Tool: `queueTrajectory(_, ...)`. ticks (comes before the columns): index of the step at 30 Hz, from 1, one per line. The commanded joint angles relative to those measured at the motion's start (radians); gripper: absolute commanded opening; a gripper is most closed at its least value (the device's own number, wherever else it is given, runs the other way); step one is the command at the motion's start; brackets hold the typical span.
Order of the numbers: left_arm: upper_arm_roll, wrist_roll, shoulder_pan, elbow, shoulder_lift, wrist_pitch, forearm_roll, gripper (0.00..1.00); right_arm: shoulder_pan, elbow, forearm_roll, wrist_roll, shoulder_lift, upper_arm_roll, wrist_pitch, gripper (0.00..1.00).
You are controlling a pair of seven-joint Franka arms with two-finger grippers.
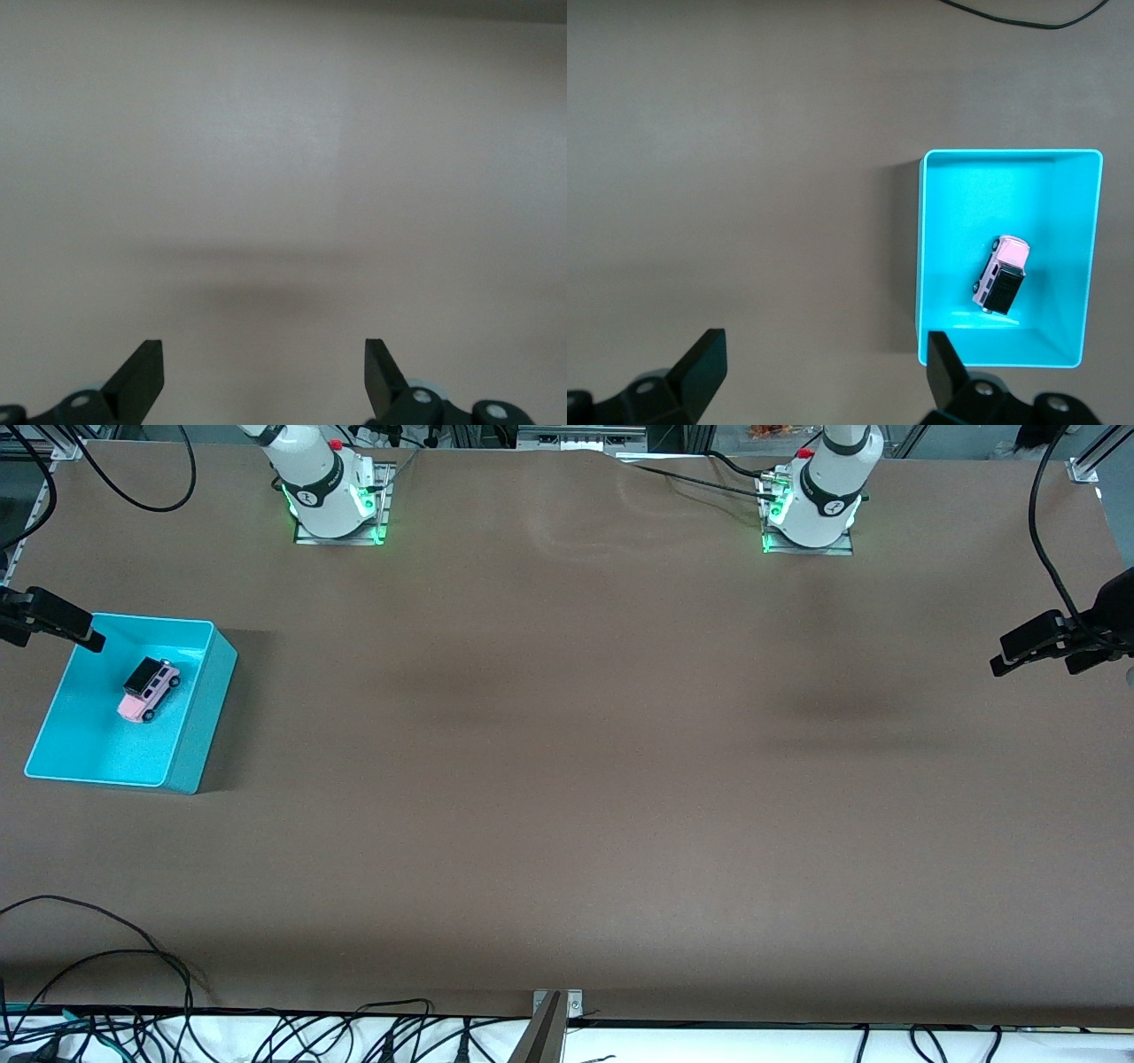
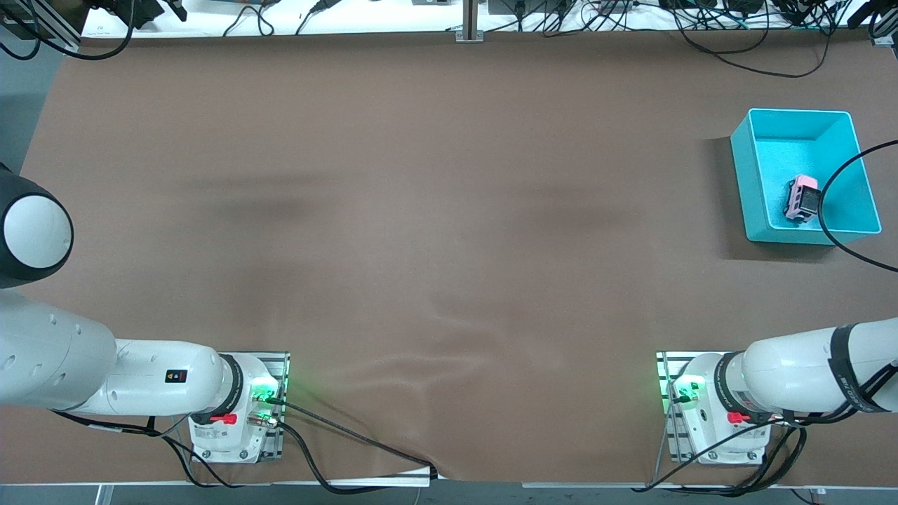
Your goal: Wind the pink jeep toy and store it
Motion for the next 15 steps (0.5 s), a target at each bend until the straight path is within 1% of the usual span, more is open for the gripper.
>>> queueTrajectory(1, 0.001, 0.007, -0.004, -0.015, -0.014, 0.008, 0.006, 1.0, 0.005, 0.033, 0.02, 0.01, 0.015, -0.008, -0.014, 1.0)
queueTrajectory(15, 0.001, 0.007, -0.004, -0.015, -0.014, 0.008, 0.006, 1.0, 0.005, 0.033, 0.018, 0.008, 0.015, -0.009, -0.017, 1.0)
